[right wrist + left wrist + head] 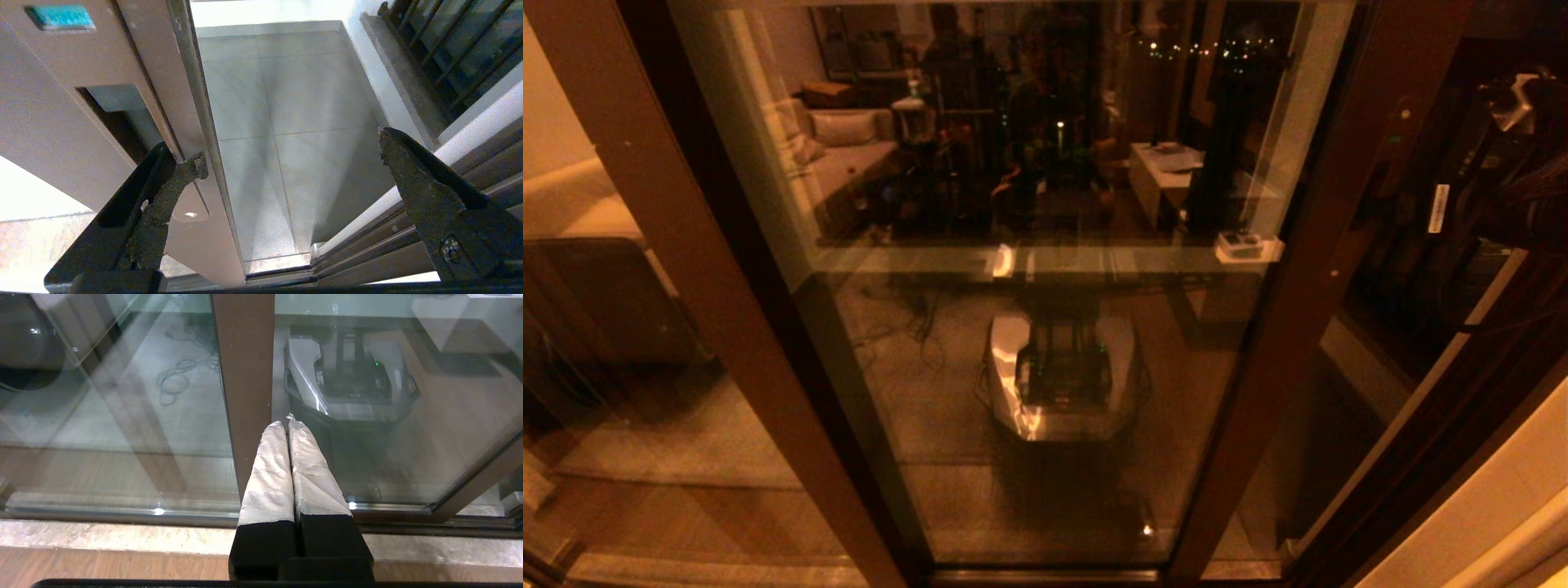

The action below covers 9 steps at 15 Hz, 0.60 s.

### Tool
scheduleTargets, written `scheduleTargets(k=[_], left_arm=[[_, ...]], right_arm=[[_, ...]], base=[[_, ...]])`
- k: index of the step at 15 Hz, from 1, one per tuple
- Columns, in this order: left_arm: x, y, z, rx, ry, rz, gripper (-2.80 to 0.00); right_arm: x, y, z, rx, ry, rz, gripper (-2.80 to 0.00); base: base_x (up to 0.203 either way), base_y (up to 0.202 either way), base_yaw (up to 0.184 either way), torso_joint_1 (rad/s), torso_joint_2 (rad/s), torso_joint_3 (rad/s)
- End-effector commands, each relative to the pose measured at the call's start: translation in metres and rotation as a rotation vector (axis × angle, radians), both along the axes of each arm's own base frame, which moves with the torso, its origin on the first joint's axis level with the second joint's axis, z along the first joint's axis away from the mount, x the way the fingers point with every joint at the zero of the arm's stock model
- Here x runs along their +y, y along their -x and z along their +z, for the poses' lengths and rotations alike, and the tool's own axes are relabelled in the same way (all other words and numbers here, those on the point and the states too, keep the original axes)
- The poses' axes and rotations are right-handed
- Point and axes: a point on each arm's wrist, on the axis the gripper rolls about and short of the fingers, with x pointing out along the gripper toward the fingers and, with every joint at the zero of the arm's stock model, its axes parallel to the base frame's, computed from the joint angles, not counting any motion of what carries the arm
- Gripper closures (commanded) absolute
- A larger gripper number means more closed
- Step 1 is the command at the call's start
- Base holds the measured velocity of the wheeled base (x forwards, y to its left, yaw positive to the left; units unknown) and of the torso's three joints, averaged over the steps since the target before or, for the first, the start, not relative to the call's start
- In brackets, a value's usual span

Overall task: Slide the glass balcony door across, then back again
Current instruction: Close the slid door

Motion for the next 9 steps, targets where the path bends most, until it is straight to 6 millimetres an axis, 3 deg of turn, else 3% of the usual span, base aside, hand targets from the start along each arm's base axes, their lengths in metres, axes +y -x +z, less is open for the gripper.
scheduleTargets(k=[1, 9], left_arm=[[0.0, 0.0, 0.0, 0.001, 0.0, 0.0, 0.0], [0.0, 0.0, 0.0, 0.001, -0.001, 0.0, 0.0]], right_arm=[[-0.007, 0.001, 0.001, -0.004, -0.003, 0.002, -2.8], [-0.024, 0.002, 0.002, -0.007, 0.01, -0.023, -2.8]], base=[[0.0, 0.0, 0.0, 0.0, 0.0, 0.0], [0.0, 0.0, 0.0, 0.0, 0.0, 0.0]])
